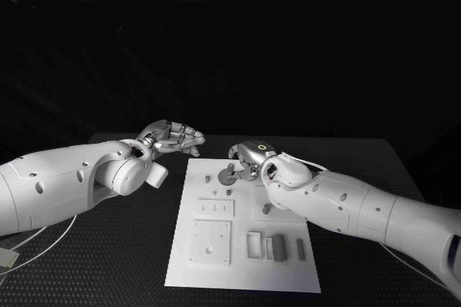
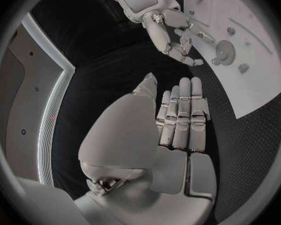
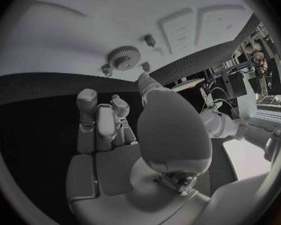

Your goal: Assemble the parts on the task board

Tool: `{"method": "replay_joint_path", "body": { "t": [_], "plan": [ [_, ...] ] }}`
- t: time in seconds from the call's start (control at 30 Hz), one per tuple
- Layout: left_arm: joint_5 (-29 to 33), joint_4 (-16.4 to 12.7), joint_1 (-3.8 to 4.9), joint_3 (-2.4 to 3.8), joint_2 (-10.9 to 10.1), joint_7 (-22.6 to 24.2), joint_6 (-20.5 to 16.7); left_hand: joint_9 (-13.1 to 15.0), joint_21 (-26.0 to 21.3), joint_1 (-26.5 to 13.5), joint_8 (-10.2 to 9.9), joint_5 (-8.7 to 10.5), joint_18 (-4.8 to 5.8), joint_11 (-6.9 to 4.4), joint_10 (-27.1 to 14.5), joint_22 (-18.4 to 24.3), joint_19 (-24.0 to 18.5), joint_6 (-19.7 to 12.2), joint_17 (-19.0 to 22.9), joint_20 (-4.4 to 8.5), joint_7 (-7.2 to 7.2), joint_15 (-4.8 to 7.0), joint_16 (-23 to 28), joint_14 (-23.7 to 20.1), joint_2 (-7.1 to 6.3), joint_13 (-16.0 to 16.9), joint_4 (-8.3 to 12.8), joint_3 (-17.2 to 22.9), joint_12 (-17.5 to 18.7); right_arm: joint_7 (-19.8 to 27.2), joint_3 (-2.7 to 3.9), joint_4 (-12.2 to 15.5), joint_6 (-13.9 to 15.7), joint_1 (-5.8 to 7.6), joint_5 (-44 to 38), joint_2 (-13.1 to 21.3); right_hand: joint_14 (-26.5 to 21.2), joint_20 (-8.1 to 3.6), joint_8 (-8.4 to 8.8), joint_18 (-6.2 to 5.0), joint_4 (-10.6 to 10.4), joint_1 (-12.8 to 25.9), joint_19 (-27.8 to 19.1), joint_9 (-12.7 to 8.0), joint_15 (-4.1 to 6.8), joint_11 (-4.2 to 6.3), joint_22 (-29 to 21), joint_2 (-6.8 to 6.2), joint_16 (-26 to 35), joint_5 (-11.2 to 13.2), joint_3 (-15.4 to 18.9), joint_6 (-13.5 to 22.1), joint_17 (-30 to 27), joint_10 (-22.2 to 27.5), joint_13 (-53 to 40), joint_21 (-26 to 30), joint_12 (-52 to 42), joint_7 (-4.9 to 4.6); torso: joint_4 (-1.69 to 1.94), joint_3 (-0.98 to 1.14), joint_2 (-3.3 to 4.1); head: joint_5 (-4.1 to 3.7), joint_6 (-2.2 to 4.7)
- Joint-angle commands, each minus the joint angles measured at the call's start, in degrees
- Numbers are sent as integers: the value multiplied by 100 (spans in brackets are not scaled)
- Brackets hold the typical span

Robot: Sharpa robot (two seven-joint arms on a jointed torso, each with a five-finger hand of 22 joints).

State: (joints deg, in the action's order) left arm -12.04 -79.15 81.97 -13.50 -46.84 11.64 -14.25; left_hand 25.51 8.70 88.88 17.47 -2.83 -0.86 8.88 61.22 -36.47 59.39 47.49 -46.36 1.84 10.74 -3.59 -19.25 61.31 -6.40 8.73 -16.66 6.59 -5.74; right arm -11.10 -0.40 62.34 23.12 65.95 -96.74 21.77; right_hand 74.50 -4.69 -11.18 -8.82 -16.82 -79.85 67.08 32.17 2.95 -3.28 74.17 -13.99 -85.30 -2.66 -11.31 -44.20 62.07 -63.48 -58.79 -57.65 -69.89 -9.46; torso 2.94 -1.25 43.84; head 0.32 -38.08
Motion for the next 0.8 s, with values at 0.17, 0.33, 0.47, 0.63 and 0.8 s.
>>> {"method": "replay_joint_path", "body": {
  "t": [0.17,0.33,0.47,0.63,0.8],
  "plan": [
    [-45,42,5,4,-24,84,114,-1,-25,-31,-28,-13,-57,21,17,1,2,-27,-11,16,22,-10,29,39,-28,10,5,-39,25,-20,168,509,131,56,315,398,-7,-22,-20,-618,13,55,54,61,-24,-23,-12,-30,-9,1,-182,20,-18,2,4,15,-50,-63,-25,13,-2,5,46],
    [-81,116,3,2,-7,93,184,5,-27,-37,-18,-14,-58,11,45,-2,8,-6,-20,17,15,-9,37,44,-14,18,4,-36,15,-55,307,898,108,84,408,761,-12,-26,-42,-618,18,80,51,86,-13,-12,-9,-26,-11,2,-225,-11,-29,5,4,11,-57,-50,-65,35,-23,15,73],
    [-153,182,-3,0,7,98,240,9,-30,-38,-10,-14,-58,0,74,-4,10,10,-28,18,8,-8,46,47,-1,26,5,-35,5,-39,338,1272,74,88,465,1122,-21,-31,-64,-618,27,63,42,109,0,2,-7,-20,-9,1,-261,-44,-43,9,6,10,-61,-35,-113,68,-48,53,96],
    [-281,279,-62,-2,-4,78,279,16,-41,-37,-1,-13,-56,-57,209,-9,15,34,-52,21,-4,-4,69,58,16,67,6,-42,-56,24,340,1623,54,94,582,1459,-40,-34,-88,-618,33,32,28,135,16,19,-3,-18,-3,2,-286,-83,-75,13,9,10,-63,-18,-171,136,-77,102,111],
    [-463,399,-104,-2,15,73,280,48,-45,-50,64,-13,-55,-125,363,-19,30,158,-79,27,-55,3,86,80,39,117,4,-52,-125,217,340,1740,70,102,756,1681,-112,-32,-126,-617,40,-16,-1,168,35,39,0,-8,28,2,-306,-146,-188,28,18,17,-52,4,-217,169,-111,122,128]
  ]
}}
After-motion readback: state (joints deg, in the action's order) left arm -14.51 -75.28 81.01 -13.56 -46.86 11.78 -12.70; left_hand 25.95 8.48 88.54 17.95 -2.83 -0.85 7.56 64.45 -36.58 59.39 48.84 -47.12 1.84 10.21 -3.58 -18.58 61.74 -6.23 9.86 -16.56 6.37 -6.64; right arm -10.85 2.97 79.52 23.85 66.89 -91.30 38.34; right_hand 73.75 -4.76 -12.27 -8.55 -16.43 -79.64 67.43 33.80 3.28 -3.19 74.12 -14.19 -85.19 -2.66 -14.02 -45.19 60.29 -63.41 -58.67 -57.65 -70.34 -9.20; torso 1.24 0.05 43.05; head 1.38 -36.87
